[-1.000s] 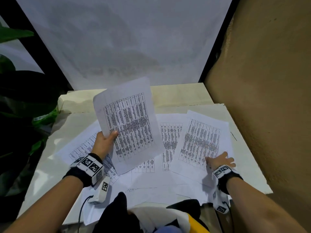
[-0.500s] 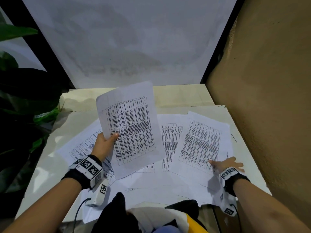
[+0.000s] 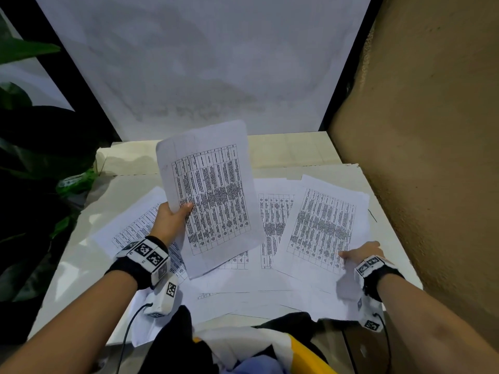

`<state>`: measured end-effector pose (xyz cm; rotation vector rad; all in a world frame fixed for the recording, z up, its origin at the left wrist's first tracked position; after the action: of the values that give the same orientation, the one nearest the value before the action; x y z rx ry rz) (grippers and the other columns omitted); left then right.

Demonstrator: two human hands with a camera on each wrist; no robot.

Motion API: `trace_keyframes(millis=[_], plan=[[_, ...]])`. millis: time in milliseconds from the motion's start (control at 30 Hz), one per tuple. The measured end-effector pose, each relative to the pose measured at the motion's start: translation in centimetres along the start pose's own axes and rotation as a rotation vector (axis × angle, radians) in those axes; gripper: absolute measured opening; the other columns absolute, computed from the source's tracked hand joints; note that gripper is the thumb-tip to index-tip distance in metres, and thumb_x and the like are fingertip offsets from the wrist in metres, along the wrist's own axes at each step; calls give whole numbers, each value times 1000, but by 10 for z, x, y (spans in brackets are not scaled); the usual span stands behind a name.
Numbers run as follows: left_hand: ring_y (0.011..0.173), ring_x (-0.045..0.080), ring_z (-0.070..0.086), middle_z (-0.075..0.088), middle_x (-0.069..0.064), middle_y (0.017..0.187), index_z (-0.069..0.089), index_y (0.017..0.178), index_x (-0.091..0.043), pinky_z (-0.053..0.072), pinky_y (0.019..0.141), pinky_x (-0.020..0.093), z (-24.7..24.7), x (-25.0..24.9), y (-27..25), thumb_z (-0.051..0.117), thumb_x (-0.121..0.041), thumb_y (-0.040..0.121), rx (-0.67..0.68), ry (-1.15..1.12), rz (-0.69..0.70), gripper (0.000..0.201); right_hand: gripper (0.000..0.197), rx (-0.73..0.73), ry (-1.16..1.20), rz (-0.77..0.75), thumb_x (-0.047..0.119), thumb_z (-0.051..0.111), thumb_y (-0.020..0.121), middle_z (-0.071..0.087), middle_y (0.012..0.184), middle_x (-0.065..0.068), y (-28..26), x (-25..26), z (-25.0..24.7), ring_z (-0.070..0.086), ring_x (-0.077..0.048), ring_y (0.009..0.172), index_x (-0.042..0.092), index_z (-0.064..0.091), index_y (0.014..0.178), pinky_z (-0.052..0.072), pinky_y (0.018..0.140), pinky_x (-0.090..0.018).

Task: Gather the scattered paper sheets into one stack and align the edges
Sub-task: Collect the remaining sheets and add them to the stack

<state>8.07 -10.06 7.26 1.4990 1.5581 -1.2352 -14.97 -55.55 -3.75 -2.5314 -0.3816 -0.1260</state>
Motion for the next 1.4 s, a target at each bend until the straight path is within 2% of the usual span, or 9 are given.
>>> trace_keyframes(millis=[100,233,367,433,633,1033,1133,1233,1400], plan=[[63,16,47,48,3,65,51,84,-5,39,57,25,-1,-2,-2,52,-19,89,-9,-14,4,15,47,-5,86,-57,13,75,70,63,90,-23,0,4,-11,59,-32,74,-12,55,104,51,72,-39],[64,18,48,49,4,65,51,84,-6,41,58,26,-5,2,-1,53,-19,89,-16,-22,-7,14,39,-33,43,-237,4,66,76,62,110,-27,-8,24,-15,60,-39,100,-9,56,111,44,71,-33],[61,18,47,47,4,64,49,77,-9,40,56,26,-5,8,-4,53,-20,89,-15,-13,-15,17,10,-34,15,-327,3,51,86,60,91,-27,-17,40,-27,56,-35,81,-4,55,80,36,62,-29],[62,19,47,47,5,66,48,80,-7,41,57,26,-5,12,-6,52,-21,89,-12,-13,-19,17,22,-68,17,-350,5,45,89,58,87,-29,-18,47,-40,55,-36,79,-2,52,70,34,58,-27],[62,19,46,46,7,66,45,69,-14,40,60,26,-4,19,-9,52,-21,89,-12,-28,-47,23,29,-106,10,-438,8,40,94,62,104,-34,-39,75,-55,58,-42,97,-14,59,98,35,69,-31],[60,17,38,38,6,61,40,68,-12,30,56,27,-17,1,-3,52,-21,89,-6,-52,-5,26,24,-253,33,-574,5,43,92,62,102,-29,-90,130,-149,55,-32,84,-4,62,105,40,73,-34],[71,20,44,45,13,73,45,79,-9,34,57,27,-18,4,-2,52,-21,89,-11,-65,-23,17,27,-354,99,-538,2,45,91,59,113,-33,-100,128,-178,56,-40,100,-5,59,112,43,83,-40],[69,21,47,46,11,67,44,69,-9,38,61,30,-19,7,-2,53,-22,89,-25,-65,-35,25,27,-480,225,-517,1,45,90,58,116,-33,-118,124,-215,55,-42,109,-5,58,114,43,92,-43],[68,20,46,44,2,65,40,64,-18,38,74,32,-18,0,-7,52,-18,90,-48,-83,-65,28,29,-549,542,-651,8,47,84,63,88,-12,-140,132,-267,58,-15,70,13,62,108,42,68,-24]])
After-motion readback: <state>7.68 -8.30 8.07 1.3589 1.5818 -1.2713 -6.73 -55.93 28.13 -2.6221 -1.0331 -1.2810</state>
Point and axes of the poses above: each hand's wrist, its own y-axis towards the middle knuckle, its own z-axis out of the palm, x = y × z, the point moved 10 cm from there along y, towards the middle knuckle
